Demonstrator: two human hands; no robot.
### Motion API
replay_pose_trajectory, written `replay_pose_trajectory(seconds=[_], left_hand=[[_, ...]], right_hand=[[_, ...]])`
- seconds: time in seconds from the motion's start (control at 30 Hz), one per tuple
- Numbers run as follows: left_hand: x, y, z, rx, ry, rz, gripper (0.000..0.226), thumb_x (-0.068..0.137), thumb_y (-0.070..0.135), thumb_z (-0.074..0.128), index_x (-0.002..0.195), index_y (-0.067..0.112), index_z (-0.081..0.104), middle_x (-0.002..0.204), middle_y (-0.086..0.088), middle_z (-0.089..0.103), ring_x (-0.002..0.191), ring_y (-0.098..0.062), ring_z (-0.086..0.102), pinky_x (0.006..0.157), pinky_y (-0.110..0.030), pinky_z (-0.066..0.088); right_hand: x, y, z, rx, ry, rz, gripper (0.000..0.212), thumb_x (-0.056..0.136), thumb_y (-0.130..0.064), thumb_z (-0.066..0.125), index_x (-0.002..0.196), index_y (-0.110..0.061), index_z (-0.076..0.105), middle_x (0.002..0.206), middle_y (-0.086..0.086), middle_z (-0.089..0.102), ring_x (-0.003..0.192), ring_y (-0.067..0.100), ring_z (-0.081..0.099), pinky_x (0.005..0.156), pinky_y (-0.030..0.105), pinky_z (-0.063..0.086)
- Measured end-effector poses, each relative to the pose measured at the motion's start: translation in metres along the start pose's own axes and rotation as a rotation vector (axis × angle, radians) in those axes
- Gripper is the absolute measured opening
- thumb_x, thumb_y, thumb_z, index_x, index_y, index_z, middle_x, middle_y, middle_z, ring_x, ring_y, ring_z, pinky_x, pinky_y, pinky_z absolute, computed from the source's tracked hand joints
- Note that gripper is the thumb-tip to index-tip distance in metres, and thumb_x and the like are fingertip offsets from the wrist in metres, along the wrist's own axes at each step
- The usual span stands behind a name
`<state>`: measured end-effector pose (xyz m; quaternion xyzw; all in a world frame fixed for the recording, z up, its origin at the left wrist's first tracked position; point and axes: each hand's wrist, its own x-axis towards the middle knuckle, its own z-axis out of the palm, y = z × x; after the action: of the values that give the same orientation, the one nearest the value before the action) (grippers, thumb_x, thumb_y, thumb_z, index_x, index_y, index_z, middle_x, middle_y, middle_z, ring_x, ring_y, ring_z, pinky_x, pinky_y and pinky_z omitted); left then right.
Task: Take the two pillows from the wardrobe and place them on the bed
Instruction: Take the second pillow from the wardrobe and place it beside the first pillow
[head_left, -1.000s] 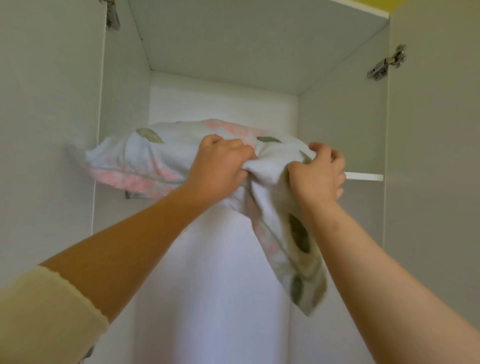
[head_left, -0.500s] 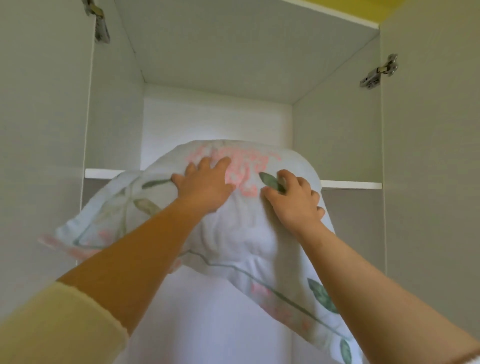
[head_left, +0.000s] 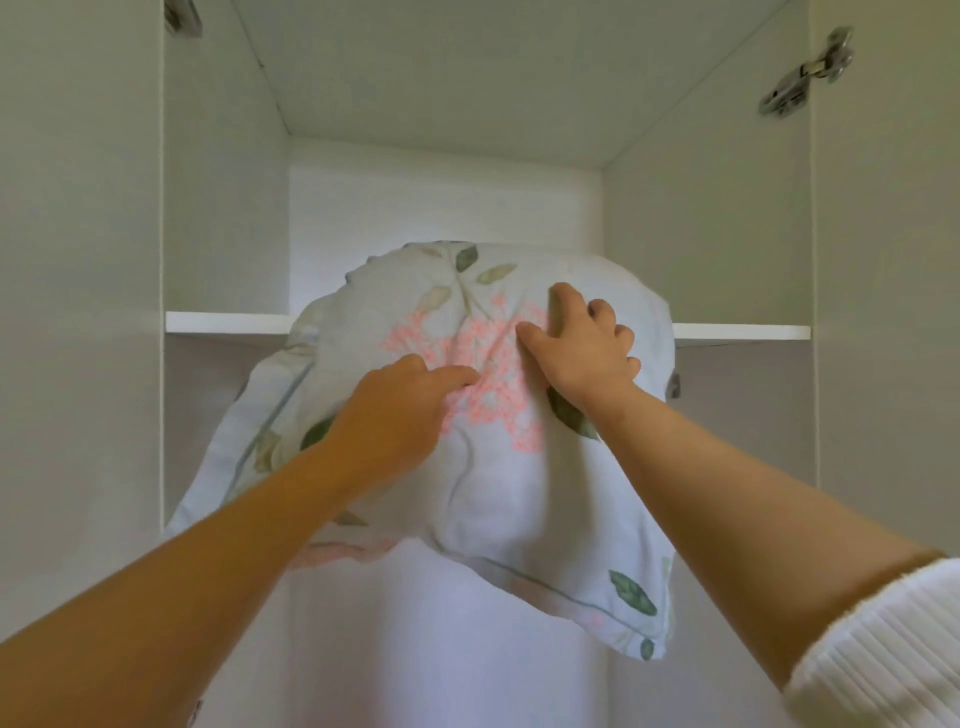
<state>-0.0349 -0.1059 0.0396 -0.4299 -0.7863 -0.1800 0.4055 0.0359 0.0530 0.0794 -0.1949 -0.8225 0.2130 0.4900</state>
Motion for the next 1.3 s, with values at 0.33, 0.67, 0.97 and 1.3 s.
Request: replay_pose_trajectory(seconds=[0.33, 0.67, 0.97, 1.3], left_hand=[[0.063, 0.007, -0.020, 0.002, 0.256, -0.172, 0.043, 0.082, 0.050, 0.049, 0.123, 0.040, 0.045, 0.117, -0.004, 0.050, 0.116, -0.028, 0.038, 0.096, -0.043, 0.026], [0.108, 0.000, 0.014, 0.190, 0.203, -0.196, 0.038, 0.091, 0.037, 0.034, 0.126, 0.026, 0.045, 0.129, -0.002, 0.053, 0.121, -0.024, 0.043, 0.105, -0.061, 0.011], [0.110, -0.007, 0.020, 0.093, 0.358, -0.169, 0.017, 0.092, 0.025, 0.040, 0.090, 0.023, 0.057, 0.098, 0.000, 0.062, 0.097, -0.022, 0.052, 0.098, -0.044, 0.024], [0.050, 0.010, 0.037, 0.200, 0.424, -0.120, 0.018, 0.093, 0.022, 0.043, 0.086, 0.017, 0.059, 0.082, -0.001, 0.063, 0.085, -0.024, 0.054, 0.100, -0.038, 0.021]], right_hand=[[0.007, -0.002, 0.010, -0.142, 0.023, -0.091, 0.053, 0.089, -0.052, 0.038, 0.137, -0.032, 0.027, 0.147, 0.009, 0.025, 0.130, 0.034, 0.025, 0.100, 0.052, 0.023], [0.028, 0.009, 0.025, -0.196, 0.128, -0.122, 0.053, 0.091, -0.047, 0.035, 0.138, -0.025, 0.026, 0.148, 0.004, 0.026, 0.132, 0.030, 0.022, 0.102, 0.053, 0.020], [0.053, 0.005, 0.027, -0.225, 0.202, -0.304, 0.027, 0.095, -0.017, 0.033, 0.109, -0.014, 0.056, 0.118, 0.003, 0.056, 0.113, 0.024, 0.042, 0.097, 0.045, 0.023], [0.022, 0.037, 0.018, -0.135, 0.108, -0.432, 0.024, 0.095, -0.020, 0.038, 0.102, -0.012, 0.059, 0.117, 0.004, 0.052, 0.111, 0.024, 0.034, 0.081, 0.033, 0.021]])
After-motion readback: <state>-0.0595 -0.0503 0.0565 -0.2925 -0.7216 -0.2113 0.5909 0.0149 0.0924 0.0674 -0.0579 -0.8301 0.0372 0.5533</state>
